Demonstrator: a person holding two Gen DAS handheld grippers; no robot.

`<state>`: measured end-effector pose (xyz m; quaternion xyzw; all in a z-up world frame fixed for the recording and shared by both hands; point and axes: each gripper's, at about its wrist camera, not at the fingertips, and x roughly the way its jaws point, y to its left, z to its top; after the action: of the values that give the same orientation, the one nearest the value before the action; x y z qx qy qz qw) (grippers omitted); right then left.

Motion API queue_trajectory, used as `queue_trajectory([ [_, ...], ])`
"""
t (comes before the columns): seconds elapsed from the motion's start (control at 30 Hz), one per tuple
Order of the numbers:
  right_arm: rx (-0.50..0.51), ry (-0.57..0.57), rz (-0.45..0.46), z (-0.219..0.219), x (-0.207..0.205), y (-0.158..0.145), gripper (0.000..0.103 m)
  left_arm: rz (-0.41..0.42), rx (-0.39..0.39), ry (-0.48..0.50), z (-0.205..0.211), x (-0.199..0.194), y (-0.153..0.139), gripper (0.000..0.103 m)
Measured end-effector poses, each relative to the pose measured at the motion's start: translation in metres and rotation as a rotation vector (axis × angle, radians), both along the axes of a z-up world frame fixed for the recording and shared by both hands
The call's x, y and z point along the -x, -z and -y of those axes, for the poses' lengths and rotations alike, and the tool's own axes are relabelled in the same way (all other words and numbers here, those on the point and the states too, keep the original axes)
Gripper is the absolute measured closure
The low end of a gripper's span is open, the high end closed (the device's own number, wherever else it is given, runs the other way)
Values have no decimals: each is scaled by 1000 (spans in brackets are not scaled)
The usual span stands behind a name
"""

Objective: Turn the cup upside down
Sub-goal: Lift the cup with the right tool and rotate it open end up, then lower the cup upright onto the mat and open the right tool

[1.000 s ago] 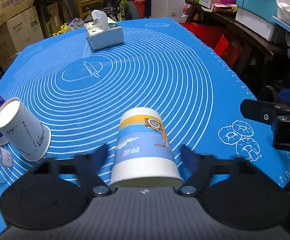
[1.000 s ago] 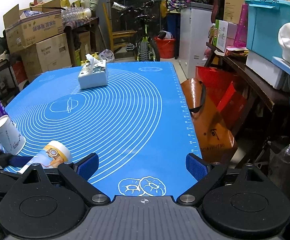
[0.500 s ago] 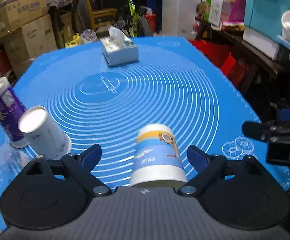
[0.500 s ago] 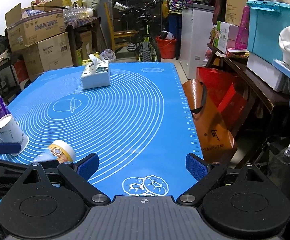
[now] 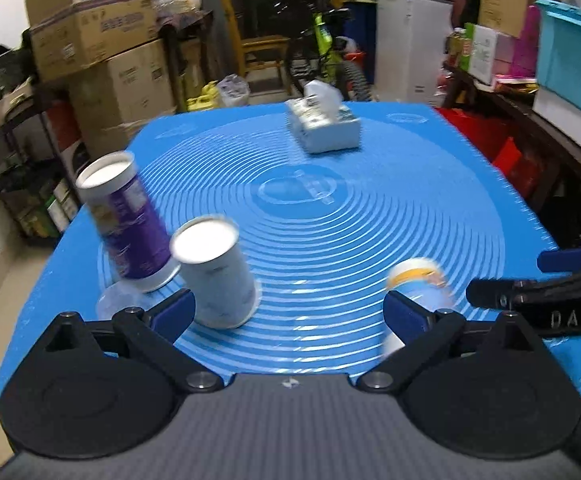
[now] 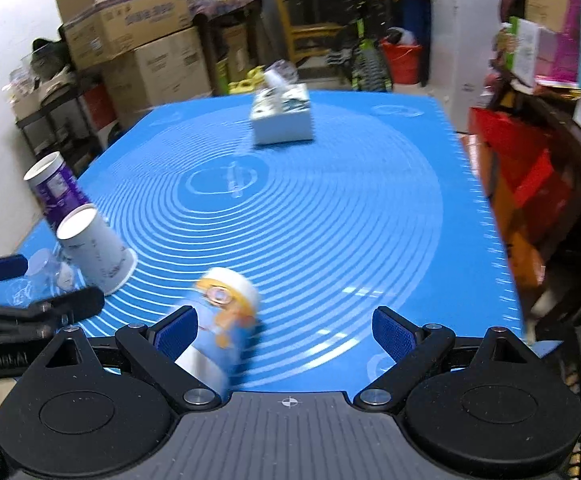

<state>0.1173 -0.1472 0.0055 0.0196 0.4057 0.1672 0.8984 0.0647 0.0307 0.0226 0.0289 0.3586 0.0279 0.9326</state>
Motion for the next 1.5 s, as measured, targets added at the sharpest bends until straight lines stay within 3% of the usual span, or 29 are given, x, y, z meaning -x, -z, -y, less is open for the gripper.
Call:
queue_trajectory([
  [0.43,-107,4,-290,-23,-56,39,12,-37,5,-27,-30,8,17,4],
  [0.53,-87,-2,-289,-28,-52,43,23,-37,17,-31,-33,7,18,4],
  [0.6,-70,3,-285,-28,-50,41,38,-36,23,-31,-34,7,18,4],
  [0.7,-77,5,-281,-25,-51,42,39,-34,31,-28,-33,7,18,4],
  [0.87,-66,27,-127,-17,-37,26,39,-22,36,-24,-31,9,16,4],
  [1.07,60,71,282,-21,-1,19,39,-7,37,-39,-29,6,16,4],
  [1.17,126,82,416,-25,14,35,39,-6,43,-43,-27,6,17,4],
  [1.33,107,101,422,-15,27,55,39,1,39,-31,-22,9,18,4],
  [1.5,116,63,450,-6,53,57,39,-2,49,-20,-19,12,20,4],
])
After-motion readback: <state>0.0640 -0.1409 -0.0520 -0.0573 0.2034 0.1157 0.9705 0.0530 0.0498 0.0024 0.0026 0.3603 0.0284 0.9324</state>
